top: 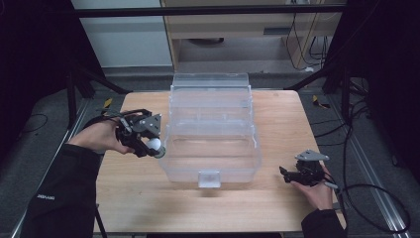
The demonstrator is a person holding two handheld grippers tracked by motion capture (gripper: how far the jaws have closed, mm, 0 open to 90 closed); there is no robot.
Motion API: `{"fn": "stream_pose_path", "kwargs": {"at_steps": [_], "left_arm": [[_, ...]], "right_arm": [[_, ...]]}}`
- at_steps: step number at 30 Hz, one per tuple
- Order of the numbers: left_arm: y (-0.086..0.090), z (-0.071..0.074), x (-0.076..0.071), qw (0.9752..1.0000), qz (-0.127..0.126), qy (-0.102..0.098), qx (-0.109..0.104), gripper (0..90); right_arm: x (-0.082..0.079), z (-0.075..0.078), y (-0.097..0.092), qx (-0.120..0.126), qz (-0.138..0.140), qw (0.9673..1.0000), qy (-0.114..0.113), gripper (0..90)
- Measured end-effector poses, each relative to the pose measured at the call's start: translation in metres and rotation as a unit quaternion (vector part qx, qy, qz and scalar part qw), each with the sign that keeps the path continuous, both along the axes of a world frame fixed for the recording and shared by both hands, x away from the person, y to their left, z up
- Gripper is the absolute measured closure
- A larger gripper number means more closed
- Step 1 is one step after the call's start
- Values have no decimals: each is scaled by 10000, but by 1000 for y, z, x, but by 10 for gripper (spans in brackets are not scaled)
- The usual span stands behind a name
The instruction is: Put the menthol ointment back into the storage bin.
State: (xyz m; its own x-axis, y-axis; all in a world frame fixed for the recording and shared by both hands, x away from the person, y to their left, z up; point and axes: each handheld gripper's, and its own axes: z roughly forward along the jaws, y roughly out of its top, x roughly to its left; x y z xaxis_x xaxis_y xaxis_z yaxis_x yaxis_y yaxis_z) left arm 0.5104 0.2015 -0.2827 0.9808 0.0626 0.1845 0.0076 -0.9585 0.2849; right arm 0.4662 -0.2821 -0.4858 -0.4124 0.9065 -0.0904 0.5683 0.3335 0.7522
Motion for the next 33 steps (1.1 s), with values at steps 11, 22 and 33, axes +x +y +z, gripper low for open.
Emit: {"fn": "stream_pose_path", "kwargs": {"at_steps": [11,22,33], "left_arm": [[-15,-14,10,9999,-82,82,56,501],[-22,-31,18,9997,-133,197,64,501],[-25,-50,27,9994,-124,313,126,501]], "right_arm": [[0,-1,0,-36,12,10000,22,183],[1,-2,2,-64,57,9999,72,186],[1,-4,2,-83,49,9999,112,186]]}}
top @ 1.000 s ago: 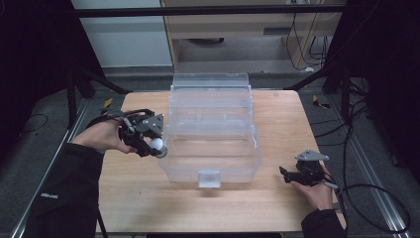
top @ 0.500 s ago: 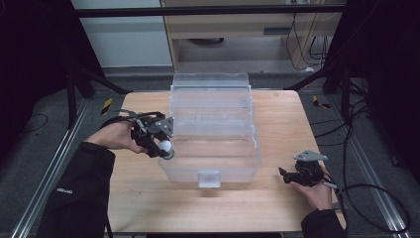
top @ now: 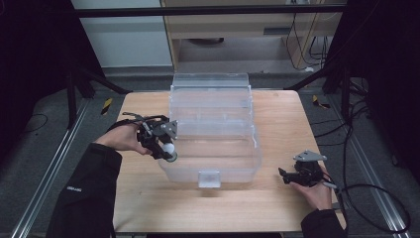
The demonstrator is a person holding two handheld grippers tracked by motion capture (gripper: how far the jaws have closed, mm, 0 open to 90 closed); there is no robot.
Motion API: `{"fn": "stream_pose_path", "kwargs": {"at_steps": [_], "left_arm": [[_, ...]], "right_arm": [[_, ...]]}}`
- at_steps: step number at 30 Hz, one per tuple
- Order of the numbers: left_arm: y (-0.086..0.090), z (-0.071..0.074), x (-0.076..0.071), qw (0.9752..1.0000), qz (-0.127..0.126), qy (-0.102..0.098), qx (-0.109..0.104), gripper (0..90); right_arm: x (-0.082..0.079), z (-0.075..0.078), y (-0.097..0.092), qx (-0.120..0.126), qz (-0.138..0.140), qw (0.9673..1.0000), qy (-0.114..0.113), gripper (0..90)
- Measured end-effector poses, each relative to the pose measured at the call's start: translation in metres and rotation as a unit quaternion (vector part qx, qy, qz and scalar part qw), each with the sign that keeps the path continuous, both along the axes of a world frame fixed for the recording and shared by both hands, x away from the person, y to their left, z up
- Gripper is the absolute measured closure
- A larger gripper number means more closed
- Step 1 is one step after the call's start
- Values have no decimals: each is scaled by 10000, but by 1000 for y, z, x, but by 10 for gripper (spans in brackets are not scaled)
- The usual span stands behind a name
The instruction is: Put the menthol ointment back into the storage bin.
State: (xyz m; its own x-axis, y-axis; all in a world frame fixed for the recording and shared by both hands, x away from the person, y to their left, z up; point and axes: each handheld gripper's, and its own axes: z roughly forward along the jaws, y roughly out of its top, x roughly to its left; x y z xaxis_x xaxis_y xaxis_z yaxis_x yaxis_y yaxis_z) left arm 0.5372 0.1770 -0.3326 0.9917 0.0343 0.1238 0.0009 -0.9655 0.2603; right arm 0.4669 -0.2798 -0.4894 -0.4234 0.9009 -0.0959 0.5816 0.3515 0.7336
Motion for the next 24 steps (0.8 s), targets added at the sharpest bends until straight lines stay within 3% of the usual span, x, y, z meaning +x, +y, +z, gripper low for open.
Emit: {"fn": "stream_pose_path", "kwargs": {"at_steps": [24], "left_arm": [[6,-34,7,9997,91,230,-34,501]], "right_arm": [[1,-3,1,-72,40,10000,28,185]]}}
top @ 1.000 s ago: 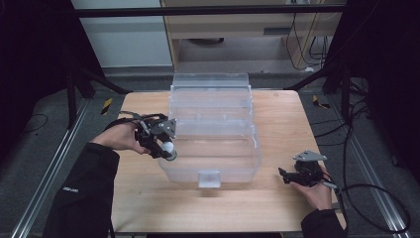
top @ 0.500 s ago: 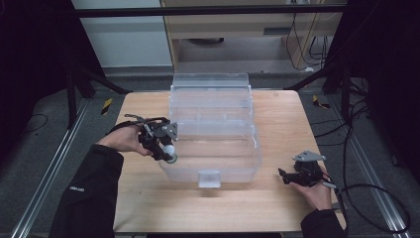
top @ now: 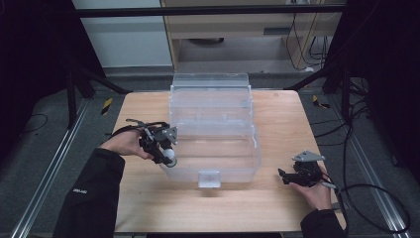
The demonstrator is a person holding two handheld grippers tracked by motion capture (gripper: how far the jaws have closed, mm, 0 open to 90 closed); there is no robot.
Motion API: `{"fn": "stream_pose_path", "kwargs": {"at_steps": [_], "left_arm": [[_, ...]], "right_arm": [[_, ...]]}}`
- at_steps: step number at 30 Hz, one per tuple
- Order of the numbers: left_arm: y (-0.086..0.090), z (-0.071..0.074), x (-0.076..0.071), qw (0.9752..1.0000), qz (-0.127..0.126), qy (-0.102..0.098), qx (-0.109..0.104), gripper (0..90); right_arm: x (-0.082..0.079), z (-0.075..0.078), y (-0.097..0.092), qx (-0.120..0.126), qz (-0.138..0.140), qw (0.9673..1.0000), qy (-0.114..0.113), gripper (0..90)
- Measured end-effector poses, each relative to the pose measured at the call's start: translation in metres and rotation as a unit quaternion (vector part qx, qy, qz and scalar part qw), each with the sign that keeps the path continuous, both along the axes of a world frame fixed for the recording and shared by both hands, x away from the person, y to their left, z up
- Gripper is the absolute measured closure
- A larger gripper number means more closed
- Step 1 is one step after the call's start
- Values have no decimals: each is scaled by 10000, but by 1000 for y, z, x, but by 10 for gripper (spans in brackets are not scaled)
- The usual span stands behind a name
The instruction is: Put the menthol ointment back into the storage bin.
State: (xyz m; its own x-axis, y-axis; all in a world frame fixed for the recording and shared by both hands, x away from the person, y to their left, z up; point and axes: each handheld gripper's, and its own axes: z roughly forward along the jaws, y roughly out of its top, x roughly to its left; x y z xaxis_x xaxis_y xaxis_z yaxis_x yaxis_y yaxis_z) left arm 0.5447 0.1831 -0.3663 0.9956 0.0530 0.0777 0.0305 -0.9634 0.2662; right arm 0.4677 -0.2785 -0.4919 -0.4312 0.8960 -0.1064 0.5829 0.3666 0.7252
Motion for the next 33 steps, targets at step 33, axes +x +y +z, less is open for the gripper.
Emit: {"fn": "stream_pose_path", "kwargs": {"at_steps": [33], "left_arm": [[2,-25,5,9997,30,202,125,500]], "right_arm": [[1,-2,1,-64,59,10000,31,177]]}}
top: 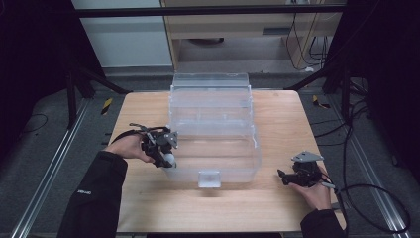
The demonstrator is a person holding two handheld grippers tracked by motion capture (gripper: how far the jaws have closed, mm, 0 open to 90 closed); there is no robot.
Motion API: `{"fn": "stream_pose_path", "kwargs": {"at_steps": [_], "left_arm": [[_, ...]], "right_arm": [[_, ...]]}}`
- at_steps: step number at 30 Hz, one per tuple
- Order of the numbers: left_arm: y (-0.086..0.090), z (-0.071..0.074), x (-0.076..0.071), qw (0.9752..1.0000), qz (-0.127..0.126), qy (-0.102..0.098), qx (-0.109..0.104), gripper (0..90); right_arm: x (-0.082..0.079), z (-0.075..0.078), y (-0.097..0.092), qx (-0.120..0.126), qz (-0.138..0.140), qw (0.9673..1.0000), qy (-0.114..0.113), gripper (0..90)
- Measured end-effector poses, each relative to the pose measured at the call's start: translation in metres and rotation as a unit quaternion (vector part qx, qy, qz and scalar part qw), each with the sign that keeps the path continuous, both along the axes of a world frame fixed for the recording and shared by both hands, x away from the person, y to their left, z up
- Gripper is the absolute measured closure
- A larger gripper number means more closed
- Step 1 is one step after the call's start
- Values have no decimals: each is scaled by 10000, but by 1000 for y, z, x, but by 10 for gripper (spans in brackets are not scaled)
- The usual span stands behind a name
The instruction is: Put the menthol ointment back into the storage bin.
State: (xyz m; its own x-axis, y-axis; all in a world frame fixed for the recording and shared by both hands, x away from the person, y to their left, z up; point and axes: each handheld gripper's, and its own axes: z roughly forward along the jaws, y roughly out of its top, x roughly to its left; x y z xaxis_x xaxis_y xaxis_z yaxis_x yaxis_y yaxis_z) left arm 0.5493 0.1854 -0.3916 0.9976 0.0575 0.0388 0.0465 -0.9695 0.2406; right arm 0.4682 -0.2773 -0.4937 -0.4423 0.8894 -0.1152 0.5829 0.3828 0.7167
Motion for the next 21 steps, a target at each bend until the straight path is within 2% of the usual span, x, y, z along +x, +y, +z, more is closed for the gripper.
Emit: {"fn": "stream_pose_path", "kwargs": {"at_steps": [7,13,16,21], "left_arm": [[-1,-4,1,10000,15,-23,11,495],[2,1,0,9999,43,-70,-95,454],[5,5,-1,9997,65,-152,-168,446],[12,21,-9,9981,172,-358,-461,422]], "right_arm": [[0,0,0,0,1,10000,19,173],[0,0,0,9,-4,10000,23,172],[0,1,0,-2,-9,10000,14,173],[0,1,-1,18,-38,10000,21,173]]}}
